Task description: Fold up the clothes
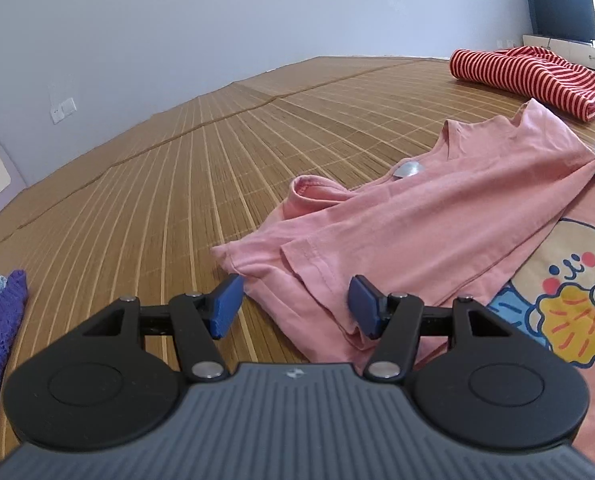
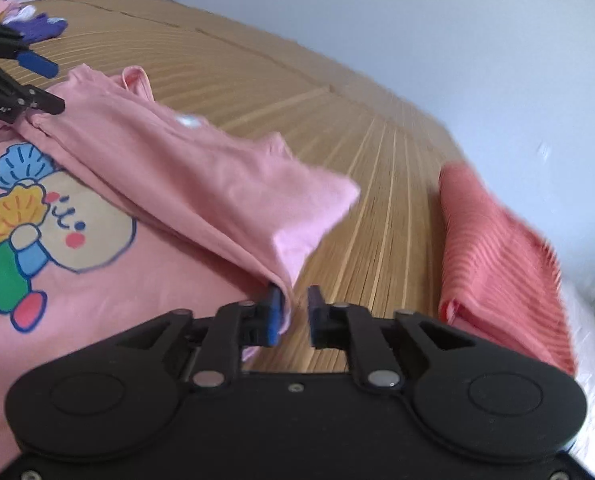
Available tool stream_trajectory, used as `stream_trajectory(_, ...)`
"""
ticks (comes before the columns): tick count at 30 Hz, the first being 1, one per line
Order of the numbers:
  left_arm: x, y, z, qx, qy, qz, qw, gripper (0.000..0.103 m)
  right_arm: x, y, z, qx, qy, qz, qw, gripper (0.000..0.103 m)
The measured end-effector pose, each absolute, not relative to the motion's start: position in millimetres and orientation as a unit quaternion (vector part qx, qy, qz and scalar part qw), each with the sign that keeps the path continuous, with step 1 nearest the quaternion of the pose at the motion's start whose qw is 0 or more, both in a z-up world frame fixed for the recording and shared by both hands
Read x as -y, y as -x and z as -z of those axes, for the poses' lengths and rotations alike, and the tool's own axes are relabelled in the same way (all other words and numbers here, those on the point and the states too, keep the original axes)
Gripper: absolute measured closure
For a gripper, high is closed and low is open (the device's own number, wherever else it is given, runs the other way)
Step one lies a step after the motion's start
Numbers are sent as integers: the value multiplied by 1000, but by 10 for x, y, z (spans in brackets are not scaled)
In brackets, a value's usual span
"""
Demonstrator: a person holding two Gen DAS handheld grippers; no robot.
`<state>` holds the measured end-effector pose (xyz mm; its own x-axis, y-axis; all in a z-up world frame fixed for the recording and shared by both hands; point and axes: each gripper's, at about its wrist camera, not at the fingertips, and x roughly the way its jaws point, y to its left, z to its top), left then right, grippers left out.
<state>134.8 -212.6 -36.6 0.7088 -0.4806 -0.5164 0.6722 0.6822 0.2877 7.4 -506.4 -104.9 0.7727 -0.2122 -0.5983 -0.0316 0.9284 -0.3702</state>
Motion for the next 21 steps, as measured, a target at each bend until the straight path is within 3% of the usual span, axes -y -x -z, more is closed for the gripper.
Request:
stream_trajectory(4,2091,-1301,308,-192,-250,313,896,38,5094,2,883,-328,154,26,932,58)
stream_trajectory(12,2023,-1297,179,-197,-211,333,898,38,5273,-86,402,-279,45,-37,959,59)
stream_trajectory(14,2067,-1271,223,-195,-221,335,895,38,5241,-310,417,-293,50,-37,954,69)
stream_trajectory(21,2112,-1237,368,-201,-255,333,885,38,4989,-992,766,-360,72,-39,929,72)
